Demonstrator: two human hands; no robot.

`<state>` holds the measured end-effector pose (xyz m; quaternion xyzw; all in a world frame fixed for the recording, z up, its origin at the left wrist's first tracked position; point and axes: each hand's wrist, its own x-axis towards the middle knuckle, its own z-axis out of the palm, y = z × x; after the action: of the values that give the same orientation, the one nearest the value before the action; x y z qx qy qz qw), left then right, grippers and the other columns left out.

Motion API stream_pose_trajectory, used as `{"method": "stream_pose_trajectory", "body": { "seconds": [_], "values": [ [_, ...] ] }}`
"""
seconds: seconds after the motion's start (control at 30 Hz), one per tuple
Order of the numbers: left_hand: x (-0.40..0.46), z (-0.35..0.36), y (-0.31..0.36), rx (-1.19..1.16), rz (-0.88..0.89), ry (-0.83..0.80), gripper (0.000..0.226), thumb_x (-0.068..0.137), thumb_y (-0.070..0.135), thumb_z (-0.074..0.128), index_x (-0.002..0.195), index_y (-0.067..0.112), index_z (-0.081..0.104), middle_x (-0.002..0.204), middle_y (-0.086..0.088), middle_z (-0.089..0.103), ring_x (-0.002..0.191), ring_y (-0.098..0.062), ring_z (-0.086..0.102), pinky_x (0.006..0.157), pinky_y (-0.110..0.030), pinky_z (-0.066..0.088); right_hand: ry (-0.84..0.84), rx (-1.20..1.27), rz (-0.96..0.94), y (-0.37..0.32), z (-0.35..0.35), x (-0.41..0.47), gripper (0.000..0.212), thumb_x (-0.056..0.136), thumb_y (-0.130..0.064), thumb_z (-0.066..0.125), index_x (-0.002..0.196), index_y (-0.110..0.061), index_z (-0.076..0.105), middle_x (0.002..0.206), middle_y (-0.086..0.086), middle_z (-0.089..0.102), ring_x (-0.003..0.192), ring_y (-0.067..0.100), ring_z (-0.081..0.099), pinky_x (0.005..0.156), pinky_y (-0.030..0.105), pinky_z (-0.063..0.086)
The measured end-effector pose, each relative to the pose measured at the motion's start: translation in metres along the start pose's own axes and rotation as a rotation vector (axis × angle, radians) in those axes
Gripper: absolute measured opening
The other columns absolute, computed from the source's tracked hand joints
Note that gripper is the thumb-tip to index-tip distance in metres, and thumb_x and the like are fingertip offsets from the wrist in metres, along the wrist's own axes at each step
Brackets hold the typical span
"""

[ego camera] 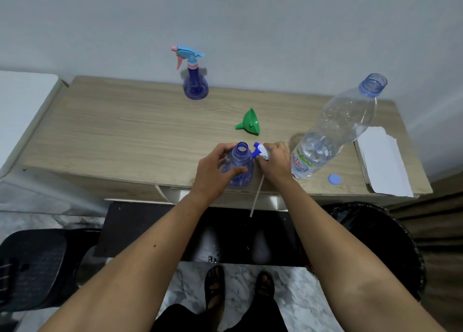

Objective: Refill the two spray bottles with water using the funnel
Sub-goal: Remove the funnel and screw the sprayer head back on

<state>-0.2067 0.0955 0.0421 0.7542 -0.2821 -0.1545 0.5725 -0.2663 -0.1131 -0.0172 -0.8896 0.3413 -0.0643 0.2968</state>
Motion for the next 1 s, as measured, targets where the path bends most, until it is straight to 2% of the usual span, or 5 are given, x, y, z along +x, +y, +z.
{"method": "stream_pose_trajectory", "body": {
  "seconds": [0.2,0.43,0.5,0.7,1.0],
  "values": [
    [0.000,0.000,-0.002,-0.015,-0.011,0.011,0.059,0.076,0.015,0.094,0.127,0.018,0.067,0.124,0.009,0.074,0.114,-0.002,0.068,0.101,-0.019,0.053,0.073,0.167,-0.046,-0.014,-0.016,-0.008,0.044,0.082,-0.017,0.082,0.122,-0.009,0.067,0.121,0.011,0.058,0.112,0.027,0.056,0.097,0.038,0.046],
    [0.003,-0.001,-0.007,0.012,-0.001,-0.012,0.062,0.074,0.024,0.094,0.129,0.018,0.066,0.123,0.005,0.075,0.114,-0.010,0.072,0.101,-0.037,0.058,0.115,0.205,-0.184,-0.046,-0.058,-0.016,0.041,0.072,-0.019,0.087,0.106,-0.018,0.064,0.093,0.000,0.070,0.087,0.025,0.064,0.076,0.044,0.053],
    [0.003,-0.001,-0.008,0.030,0.008,-0.004,0.061,0.073,0.024,0.094,0.128,0.018,0.067,0.120,0.004,0.076,0.109,-0.011,0.073,0.097,-0.031,0.057,0.126,0.215,-0.245,-0.058,-0.075,-0.019,0.041,0.071,-0.023,0.086,0.105,-0.023,0.063,0.088,-0.003,0.070,0.082,0.026,0.065,0.073,0.045,0.054],
    [0.000,-0.002,-0.002,-0.057,0.012,-0.015,0.057,0.072,0.023,0.091,0.123,0.021,0.066,0.114,0.006,0.075,0.101,0.005,0.070,0.093,-0.016,0.052,0.153,0.146,-0.345,-0.099,-0.137,-0.034,0.048,0.070,-0.033,0.092,0.112,-0.029,0.069,0.089,-0.016,0.067,0.079,0.014,0.065,0.075,0.040,0.056],
    [0.000,-0.006,-0.002,-0.067,0.008,-0.047,0.059,0.073,0.019,0.093,0.126,0.026,0.067,0.116,0.005,0.077,0.109,-0.011,0.074,0.102,-0.035,0.058,0.286,0.199,-0.479,-0.153,-0.212,-0.060,0.043,0.074,-0.026,0.092,0.111,-0.021,0.072,0.091,-0.012,0.068,0.077,0.000,0.062,0.068,0.021,0.051]
  ]
}}
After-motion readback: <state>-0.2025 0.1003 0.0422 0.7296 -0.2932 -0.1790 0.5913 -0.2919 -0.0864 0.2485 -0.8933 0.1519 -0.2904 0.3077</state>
